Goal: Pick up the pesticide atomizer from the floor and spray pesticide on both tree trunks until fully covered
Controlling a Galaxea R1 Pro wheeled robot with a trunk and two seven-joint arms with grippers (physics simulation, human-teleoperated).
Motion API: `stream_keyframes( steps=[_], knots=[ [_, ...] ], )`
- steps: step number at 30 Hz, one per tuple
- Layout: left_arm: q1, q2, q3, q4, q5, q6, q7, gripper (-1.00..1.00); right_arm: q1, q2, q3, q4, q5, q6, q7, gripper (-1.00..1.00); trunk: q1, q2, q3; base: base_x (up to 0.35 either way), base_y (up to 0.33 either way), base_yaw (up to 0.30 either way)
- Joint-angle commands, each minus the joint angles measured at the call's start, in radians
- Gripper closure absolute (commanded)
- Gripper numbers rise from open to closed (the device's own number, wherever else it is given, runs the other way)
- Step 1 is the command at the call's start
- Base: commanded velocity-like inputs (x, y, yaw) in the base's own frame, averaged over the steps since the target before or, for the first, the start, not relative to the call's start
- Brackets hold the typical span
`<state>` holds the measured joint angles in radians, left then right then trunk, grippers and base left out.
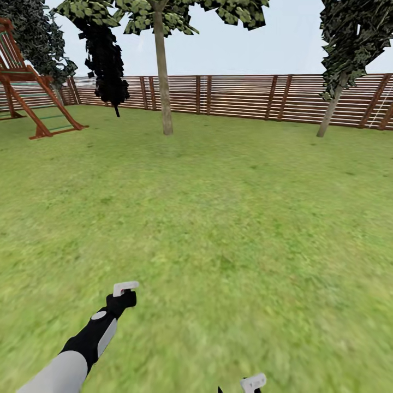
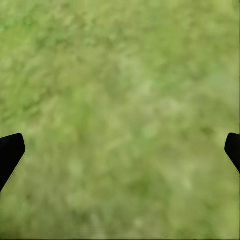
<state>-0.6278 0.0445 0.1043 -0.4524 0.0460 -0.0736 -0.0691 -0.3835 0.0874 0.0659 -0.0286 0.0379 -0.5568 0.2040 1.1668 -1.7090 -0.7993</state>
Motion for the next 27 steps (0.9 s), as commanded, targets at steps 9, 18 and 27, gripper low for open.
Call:
stream_keyframes(
  steps=[9, 18, 27],
  knots=[
    [0.0, 0.0, -0.001, 0.001, 0.0, 0.0, 0.0, 1.0, 0.0, 0.0, 0.0, 0.0, 0.0, 0.0, 0.0, -1.0, 0.0, 0.0, 0.0, 0.308, 0.119, 0.0],
    [0.0, 0.0, 0.0, 0.001, 0.0, 0.0, 0.0, 1.0, 0.0, 0.0, 0.0, 0.0, 0.0, 0.0, 0.0, -1.0, 0.0, 0.0, 0.0, 0.308, 0.119, 0.0],
    [0.0, 0.0, 0.0, 0.0, 0.0, 0.0, 0.0, 1.0, 0.0, 0.0, 0.0, 0.0, 0.0, 0.0, 0.0, -1.0, 0.0, 0.0, 0.0, 0.308, 0.119, 0.0]
  ],
)
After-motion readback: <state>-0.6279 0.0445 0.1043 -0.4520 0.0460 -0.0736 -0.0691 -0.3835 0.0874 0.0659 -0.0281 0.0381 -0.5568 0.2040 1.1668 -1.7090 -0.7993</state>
